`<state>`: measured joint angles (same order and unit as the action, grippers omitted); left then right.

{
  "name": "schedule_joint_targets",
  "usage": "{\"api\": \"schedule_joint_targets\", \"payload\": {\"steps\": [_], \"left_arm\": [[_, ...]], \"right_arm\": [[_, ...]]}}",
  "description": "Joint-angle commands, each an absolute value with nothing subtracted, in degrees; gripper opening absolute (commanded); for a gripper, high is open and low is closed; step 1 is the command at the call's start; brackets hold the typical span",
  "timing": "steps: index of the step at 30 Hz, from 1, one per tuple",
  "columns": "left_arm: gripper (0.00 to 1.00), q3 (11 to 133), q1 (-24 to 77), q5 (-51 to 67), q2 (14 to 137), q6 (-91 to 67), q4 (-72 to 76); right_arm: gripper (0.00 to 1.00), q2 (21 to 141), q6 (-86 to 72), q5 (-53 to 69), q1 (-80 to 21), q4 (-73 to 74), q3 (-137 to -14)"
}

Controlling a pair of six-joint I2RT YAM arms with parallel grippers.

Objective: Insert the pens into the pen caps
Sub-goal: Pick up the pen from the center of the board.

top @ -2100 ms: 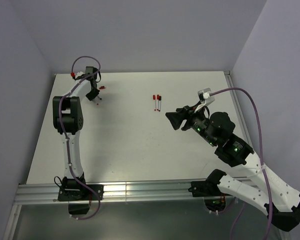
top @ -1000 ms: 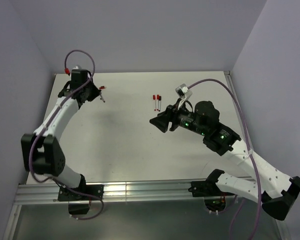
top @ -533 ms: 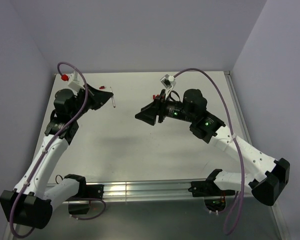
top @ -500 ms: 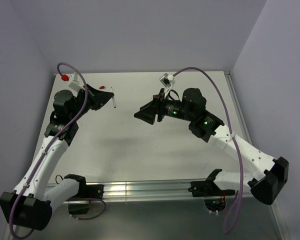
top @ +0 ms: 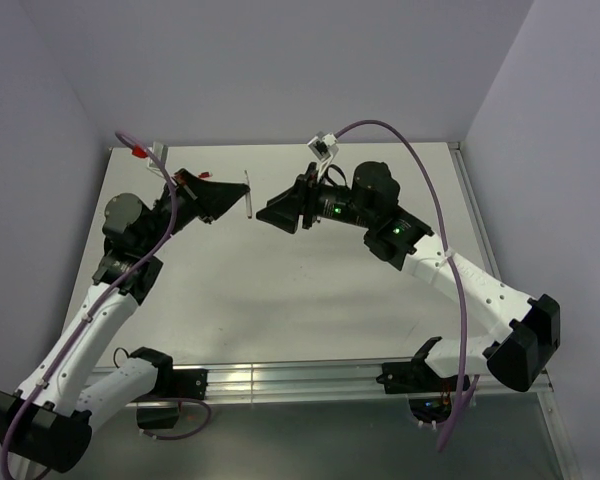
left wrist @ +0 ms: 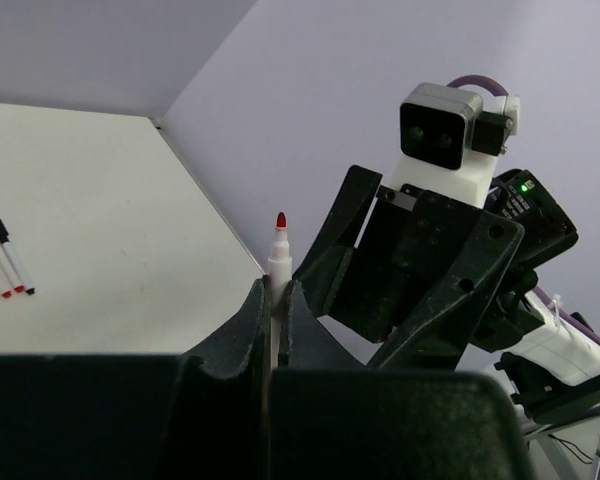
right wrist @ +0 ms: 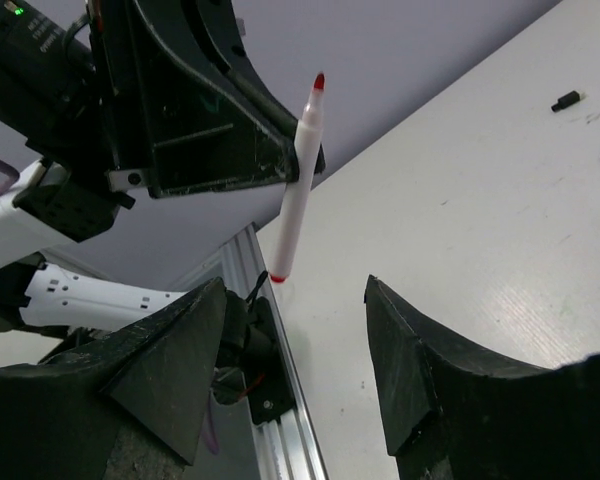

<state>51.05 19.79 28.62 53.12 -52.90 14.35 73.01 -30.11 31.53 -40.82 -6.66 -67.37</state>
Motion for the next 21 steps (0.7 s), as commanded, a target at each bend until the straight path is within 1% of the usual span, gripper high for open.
{"api": "schedule_joint_targets", "payload": {"steps": [1,11,21], "left_arm": [[0.00,51.59,21.70,28.04,53.35,-52.83,18.63],[0.00,52.82,26.71,25.67,57.13,-53.26,22.24],[0.00,53.96,29.00,23.12,58.01,-52.12,24.78]], "right_arm": [[0.65,72.95,-31.37,31.46,-40.08,-11.95,-70.05],[0.59,73.30,-32.87,31.38,-39.99,-11.78,-70.66],[0.50,73.56,-33.84,32.52,-39.46,-10.81,-71.10]]}}
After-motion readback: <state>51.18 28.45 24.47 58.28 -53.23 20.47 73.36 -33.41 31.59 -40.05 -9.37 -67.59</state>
